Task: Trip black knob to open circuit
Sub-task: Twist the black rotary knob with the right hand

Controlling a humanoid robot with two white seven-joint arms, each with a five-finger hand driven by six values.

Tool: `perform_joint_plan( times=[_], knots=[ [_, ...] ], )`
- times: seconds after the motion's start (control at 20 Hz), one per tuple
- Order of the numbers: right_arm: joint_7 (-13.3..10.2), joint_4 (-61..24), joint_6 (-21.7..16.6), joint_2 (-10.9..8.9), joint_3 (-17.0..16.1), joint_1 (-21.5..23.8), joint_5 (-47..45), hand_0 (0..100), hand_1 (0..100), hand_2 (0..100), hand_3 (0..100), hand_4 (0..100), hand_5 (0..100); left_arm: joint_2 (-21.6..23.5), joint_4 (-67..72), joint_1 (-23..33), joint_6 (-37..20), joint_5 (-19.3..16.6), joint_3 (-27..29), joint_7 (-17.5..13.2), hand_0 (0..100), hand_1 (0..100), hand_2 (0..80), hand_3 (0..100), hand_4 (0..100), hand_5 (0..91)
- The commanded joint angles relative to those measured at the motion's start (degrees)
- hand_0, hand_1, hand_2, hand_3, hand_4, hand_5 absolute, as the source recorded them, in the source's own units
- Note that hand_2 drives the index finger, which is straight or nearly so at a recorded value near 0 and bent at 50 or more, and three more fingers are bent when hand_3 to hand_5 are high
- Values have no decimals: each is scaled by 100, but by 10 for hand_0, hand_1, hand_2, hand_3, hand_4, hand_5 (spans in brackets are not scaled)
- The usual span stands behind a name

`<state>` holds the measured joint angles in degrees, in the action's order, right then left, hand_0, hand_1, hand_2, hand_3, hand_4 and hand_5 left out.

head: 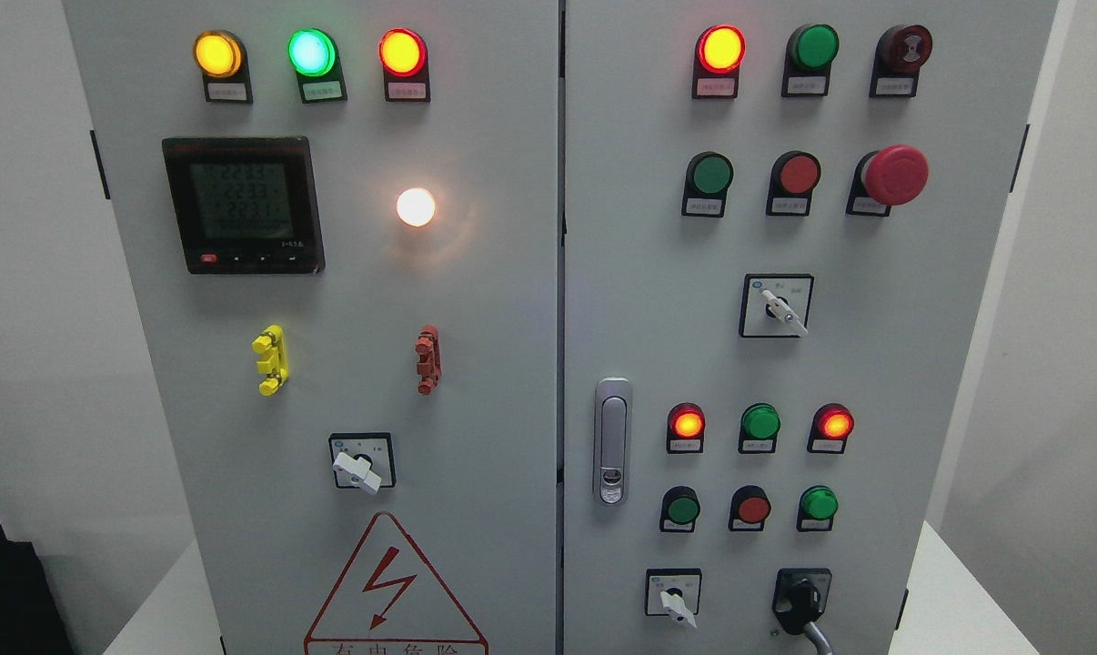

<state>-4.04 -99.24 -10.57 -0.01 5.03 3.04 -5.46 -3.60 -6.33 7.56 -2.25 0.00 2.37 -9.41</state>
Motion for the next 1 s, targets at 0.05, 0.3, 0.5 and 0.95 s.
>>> perform_joint_plan(
  times=[0.05, 0.3, 0.5, 0.95],
  knots=[
    [8, -17, -33, 98, 60, -5, -8, 0, 0, 0, 922, 855, 822, 0, 0, 0, -4, -132, 0, 1, 120, 389, 0, 0, 0, 0],
    [8, -34, -50, 98, 95, -5, -8, 0, 0, 0, 922, 857, 824, 0, 0, 0, -4, -132, 0, 1, 120, 389, 0, 0, 0, 0],
    [8, -52, -59, 98, 95, -5, -8, 0, 0, 0, 923, 856, 824, 0, 0, 0, -4, -132, 0, 1, 120, 389, 0, 0, 0, 0],
    [8, -61, -59, 98, 95, -5, -8, 0, 0, 0, 925, 859, 824, 0, 0, 0, -4, -132, 0, 1, 120, 389, 0, 0, 0, 0]
  ],
)
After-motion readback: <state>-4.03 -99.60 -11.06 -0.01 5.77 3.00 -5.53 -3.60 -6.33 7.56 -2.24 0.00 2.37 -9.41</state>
